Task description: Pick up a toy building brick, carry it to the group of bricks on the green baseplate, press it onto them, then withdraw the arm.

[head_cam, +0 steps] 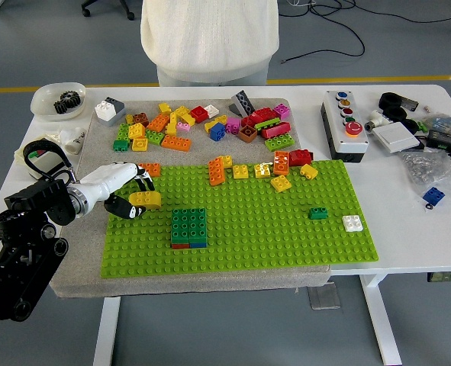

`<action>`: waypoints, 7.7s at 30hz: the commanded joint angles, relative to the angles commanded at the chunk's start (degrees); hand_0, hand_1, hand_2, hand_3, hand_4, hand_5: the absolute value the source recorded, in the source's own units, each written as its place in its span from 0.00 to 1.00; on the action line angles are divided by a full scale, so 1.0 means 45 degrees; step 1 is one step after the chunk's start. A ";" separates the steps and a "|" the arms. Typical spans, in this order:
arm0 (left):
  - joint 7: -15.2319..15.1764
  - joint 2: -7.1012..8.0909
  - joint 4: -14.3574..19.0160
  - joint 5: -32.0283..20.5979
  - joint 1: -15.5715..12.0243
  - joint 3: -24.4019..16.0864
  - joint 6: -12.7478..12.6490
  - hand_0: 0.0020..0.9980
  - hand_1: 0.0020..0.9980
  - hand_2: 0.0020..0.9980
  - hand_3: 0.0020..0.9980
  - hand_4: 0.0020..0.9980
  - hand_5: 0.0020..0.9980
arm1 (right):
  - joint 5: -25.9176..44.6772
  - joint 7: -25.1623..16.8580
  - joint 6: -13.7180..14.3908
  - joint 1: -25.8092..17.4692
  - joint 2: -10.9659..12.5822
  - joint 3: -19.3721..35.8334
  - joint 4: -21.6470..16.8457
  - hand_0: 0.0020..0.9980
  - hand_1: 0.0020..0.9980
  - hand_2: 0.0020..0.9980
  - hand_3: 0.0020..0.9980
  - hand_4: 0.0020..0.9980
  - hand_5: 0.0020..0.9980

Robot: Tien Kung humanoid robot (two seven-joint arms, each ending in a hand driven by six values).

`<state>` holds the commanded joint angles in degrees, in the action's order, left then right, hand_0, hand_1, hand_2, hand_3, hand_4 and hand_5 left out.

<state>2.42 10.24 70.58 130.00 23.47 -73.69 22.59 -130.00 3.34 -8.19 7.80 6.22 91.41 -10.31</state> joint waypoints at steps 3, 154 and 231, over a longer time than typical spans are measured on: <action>-0.0002 -0.0012 -0.0034 0.0000 -0.0006 0.0032 0.0002 1.00 0.80 0.61 0.58 0.71 0.03 | 0.0000 -0.0002 -0.0005 -0.0008 -0.0001 -0.0009 0.0000 0.75 0.64 0.72 0.63 0.89 0.47; -0.0732 -0.0013 -0.0606 0.0000 0.0394 0.0140 -0.0006 1.00 0.77 0.57 0.55 0.81 0.11 | 0.0000 -0.0053 -0.0048 0.0020 -0.0037 -0.0068 0.0000 0.75 0.64 0.72 0.63 0.89 0.47; -0.0252 0.0357 0.1967 0.0000 0.0376 -0.0547 0.0088 1.00 0.63 0.45 0.51 0.84 0.00 | 0.0000 0.0017 -0.0027 0.0016 0.0073 0.0133 0.0000 0.75 0.64 0.72 0.64 0.90 0.49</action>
<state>1.29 11.85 79.44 130.00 25.16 -76.15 22.99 -130.00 3.41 -8.31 7.87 6.55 92.01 -10.31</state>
